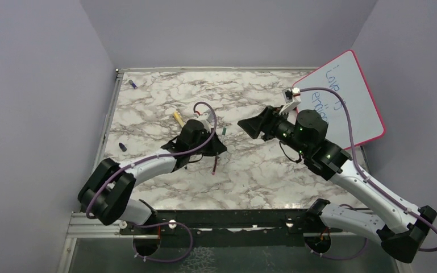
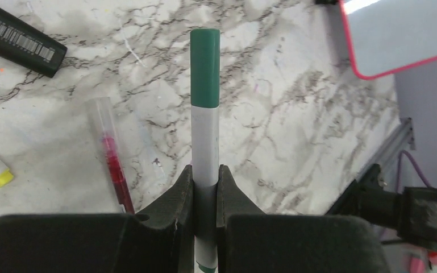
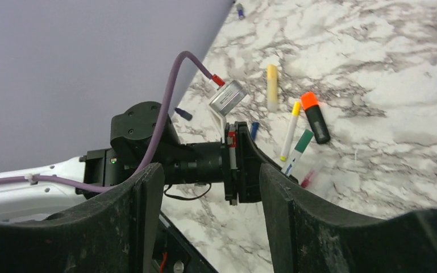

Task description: Insert the pens into the pen caps

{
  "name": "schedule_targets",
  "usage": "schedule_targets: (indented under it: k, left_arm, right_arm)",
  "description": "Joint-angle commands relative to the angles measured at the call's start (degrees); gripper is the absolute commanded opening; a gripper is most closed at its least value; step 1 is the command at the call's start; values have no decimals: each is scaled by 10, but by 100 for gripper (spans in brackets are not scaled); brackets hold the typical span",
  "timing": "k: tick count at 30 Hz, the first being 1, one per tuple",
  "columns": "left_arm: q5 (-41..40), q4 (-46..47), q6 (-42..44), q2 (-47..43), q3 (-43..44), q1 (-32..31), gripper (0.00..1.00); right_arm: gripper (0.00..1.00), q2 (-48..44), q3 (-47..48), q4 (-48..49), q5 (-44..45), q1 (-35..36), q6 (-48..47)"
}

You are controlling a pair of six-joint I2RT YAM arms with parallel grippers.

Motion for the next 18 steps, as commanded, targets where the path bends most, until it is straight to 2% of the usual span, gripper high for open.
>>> schedule_targets:
  k: [1,4,8,18]
  left_arm:
    - [-130,-49,6,72,60,-33,12]
    - [-139,-73,12,131,102,-52,14]
    - [-196,-101,1,193,140,-77,14]
    - [-256,-129,-15,242,174,-101,28]
  right_arm:
    - [66,-8,-7,-57,50,3,4]
    - [66,-14,-16,-64,62,3,4]
    - [66,-19,-23,-68,69,3,5]
    - [67,-27,-16,-103,92,3,-9]
